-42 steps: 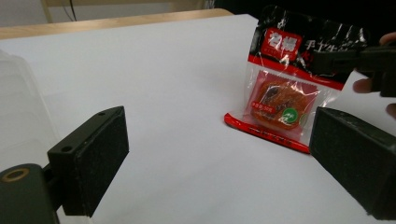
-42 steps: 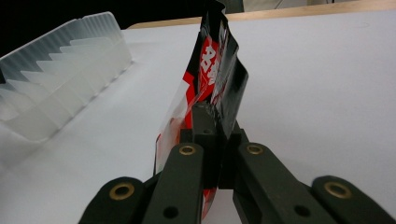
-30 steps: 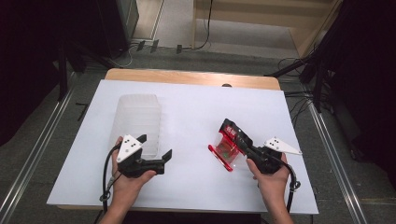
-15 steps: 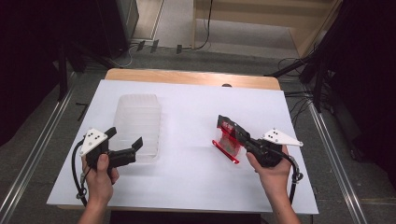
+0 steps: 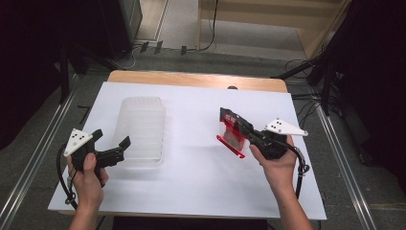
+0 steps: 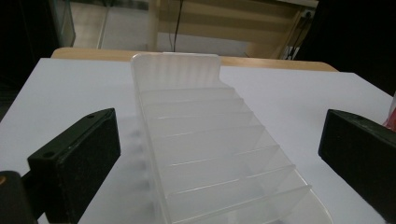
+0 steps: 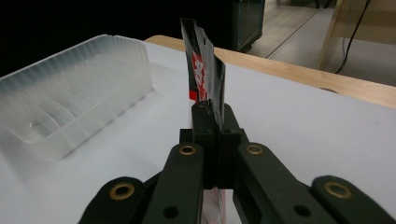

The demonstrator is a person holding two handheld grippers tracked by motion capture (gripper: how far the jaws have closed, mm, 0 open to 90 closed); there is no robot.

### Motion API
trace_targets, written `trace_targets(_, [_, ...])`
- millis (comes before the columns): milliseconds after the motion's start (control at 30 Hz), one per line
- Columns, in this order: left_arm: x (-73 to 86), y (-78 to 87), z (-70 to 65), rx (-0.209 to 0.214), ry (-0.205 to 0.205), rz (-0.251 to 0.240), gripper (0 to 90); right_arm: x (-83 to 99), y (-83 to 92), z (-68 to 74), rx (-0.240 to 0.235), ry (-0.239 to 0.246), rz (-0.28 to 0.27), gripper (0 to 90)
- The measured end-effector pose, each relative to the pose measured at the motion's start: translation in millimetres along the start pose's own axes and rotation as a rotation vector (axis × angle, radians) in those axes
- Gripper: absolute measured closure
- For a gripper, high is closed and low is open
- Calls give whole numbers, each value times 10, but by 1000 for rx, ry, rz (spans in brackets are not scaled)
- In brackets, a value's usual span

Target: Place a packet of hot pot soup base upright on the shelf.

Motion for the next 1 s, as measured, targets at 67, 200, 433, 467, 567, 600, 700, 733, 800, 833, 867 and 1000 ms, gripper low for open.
trace_targets(67, [-2,6,26,1,1,2,0,-47,-29,5,-4,2,1,900])
trace_targets(200, [7,1,46,-8,-19,17,0,-139,-94,32,-11,17,4,900])
trace_targets(433, [5,1,83,-5,-31,22,0,-275,-235,97,-26,31,3,900])
trace_targets(467, [5,1,83,-5,-31,22,0,-275,-235,97,-26,31,3,900])
trace_targets(567, [-1,12,102,-2,-25,20,0,-311,-289,127,-31,43,6,900])
trace_targets(600, [0,10,105,1,-25,21,0,-338,-323,148,-37,49,4,900])
trace_targets(700, [8,7,113,5,-26,26,0,-363,-352,171,-42,50,5,900])
trace_targets(733, [10,5,115,6,-26,26,0,-377,-368,184,-44,52,5,900])
trace_targets(800, [11,1,117,8,-28,27,0,-403,-397,211,-50,59,5,900])
trace_targets(833, [11,0,120,10,-28,27,0,-417,-413,224,-52,63,3,900])
trace_targets(867, [11,2,122,12,-28,27,0,-441,-445,252,-58,71,2,900])
trace_targets(1000, [5,8,132,13,-28,24,0,-475,-502,294,-68,75,3,900])
Point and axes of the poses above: each handheld gripper's, and its own axes: y roughly backward along the jaws, x roughly out of its underside, z roughly to its left, the point moved 7 cm from there along -y, roughly forward along the jaws, and after that the axes turned 4 degrees about z, right-handed, at the moved point
